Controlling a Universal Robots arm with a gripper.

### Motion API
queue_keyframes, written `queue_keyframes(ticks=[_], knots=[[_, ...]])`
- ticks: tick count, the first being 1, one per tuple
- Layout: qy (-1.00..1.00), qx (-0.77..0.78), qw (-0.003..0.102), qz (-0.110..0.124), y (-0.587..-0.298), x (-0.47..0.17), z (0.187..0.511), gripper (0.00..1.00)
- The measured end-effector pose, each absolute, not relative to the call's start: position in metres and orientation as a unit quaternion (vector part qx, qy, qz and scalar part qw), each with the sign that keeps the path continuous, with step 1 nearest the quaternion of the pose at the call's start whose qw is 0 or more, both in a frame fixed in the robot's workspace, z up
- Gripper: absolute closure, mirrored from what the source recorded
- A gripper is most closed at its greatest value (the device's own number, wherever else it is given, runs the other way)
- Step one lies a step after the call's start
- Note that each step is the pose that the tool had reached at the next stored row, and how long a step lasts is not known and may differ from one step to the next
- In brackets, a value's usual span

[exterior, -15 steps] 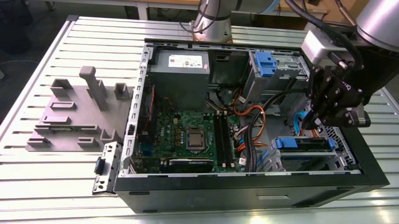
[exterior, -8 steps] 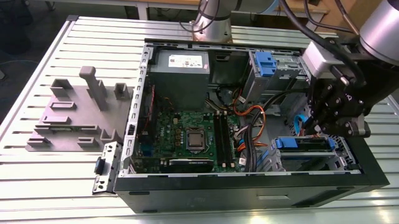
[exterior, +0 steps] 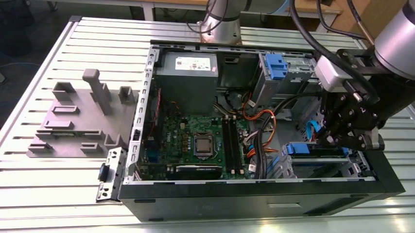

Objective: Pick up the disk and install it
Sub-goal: 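Insert the second disk wire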

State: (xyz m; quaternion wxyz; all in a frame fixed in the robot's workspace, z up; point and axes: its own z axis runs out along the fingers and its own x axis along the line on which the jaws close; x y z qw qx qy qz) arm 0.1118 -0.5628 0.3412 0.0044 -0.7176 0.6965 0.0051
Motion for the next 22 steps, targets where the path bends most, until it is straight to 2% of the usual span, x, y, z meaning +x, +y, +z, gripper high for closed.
queue_keyframes(ticks=[8, 22], knots=[[0.696, -0.718, 0.009, 0.008, -0.5660, 0.1118, 0.3378, 0.84], [0.696, -0.718, 0.009, 0.008, -0.5666, 0.1118, 0.3339, 0.84]])
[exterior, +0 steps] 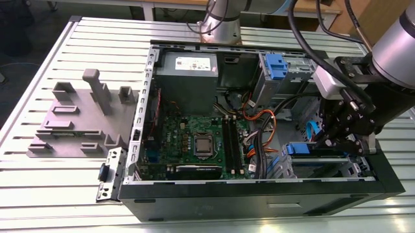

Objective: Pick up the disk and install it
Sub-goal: 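Insert the second disk wire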

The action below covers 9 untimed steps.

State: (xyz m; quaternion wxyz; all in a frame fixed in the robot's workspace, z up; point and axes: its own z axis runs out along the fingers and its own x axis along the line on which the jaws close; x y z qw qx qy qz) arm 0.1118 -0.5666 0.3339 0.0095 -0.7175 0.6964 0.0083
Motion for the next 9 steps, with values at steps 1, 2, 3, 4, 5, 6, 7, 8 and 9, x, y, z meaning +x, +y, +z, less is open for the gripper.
queue_keyframes(ticks=[1, 2, 3, 4, 5, 6, 7, 8, 9], knots=[[0.696, -0.717, 0.010, 0.008, -0.5667, 0.1118, 0.3329, 0.84], [0.696, -0.717, 0.010, 0.008, -0.5668, 0.1117, 0.3317, 0.84], [0.696, -0.717, 0.010, 0.009, -0.5670, 0.1117, 0.3307, 0.84], [0.696, -0.718, 0.010, 0.009, -0.5672, 0.1117, 0.3304, 0.84], [0.696, -0.717, 0.010, 0.009, -0.5672, 0.1117, 0.3304, 0.84], [0.696, -0.717, 0.010, 0.009, -0.5672, 0.1117, 0.3304, 0.84], [0.696, -0.717, 0.010, 0.009, -0.5672, 0.1118, 0.3302, 0.84], [0.696, -0.717, 0.010, 0.009, -0.5673, 0.1117, 0.3301, 0.84], [0.696, -0.717, 0.010, 0.009, -0.5673, 0.1118, 0.3301, 0.84]])
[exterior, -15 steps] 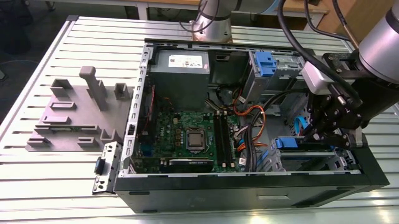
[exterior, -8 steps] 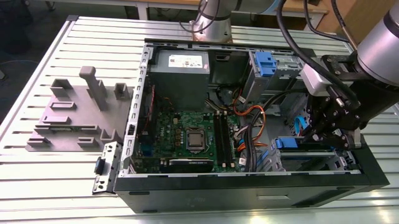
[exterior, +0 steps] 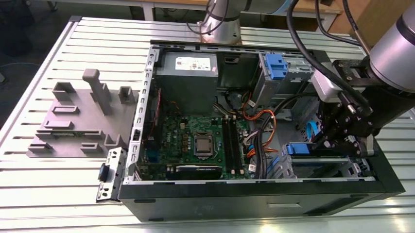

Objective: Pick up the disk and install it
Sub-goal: 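Insert the second disk wire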

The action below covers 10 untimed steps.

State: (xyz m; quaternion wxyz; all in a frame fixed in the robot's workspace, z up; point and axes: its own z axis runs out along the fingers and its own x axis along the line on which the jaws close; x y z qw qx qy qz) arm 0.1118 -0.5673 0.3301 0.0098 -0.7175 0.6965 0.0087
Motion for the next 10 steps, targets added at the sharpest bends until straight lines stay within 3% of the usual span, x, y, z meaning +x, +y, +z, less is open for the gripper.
queue_keyframes(ticks=[4, 5, 10], knots=[[0.696, -0.717, 0.010, 0.009, -0.567, 0.112, 0.331, 0.83], [0.696, -0.717, 0.011, 0.009, -0.567, 0.112, 0.332, 0.76], [0.696, -0.717, 0.011, 0.010, -0.567, 0.112, 0.343, 0.76]])
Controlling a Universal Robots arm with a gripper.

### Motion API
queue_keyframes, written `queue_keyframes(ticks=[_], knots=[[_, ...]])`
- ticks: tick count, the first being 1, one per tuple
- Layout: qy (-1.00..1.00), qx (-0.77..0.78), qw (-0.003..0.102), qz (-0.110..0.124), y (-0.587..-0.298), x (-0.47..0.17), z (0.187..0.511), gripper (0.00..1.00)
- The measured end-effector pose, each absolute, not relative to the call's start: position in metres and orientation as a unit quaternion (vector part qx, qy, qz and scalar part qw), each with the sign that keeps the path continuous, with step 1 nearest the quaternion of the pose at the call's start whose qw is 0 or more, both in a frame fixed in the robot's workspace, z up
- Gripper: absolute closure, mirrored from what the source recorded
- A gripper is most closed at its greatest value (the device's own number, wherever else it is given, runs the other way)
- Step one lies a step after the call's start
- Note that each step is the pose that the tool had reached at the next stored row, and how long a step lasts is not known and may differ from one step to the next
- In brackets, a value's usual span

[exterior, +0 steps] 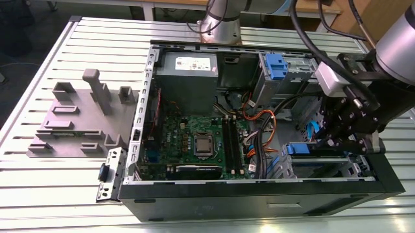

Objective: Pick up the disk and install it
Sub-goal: 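Insert the second disk wire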

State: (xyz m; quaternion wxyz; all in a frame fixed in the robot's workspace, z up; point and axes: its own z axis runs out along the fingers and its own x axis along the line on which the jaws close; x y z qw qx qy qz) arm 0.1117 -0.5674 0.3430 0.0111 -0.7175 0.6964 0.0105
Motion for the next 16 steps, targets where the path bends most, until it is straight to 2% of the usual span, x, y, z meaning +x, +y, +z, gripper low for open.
queue_keyframes(ticks=[6, 7, 16], knots=[[0.696, -0.717, 0.011, 0.011, -0.5674, 0.1118, 0.3473, 0.78], [0.696, -0.717, 0.011, 0.011, -0.5674, 0.1117, 0.3473, 0.85], [0.697, -0.717, 0.011, 0.011, -0.5673, 0.1118, 0.3474, 0.85]])
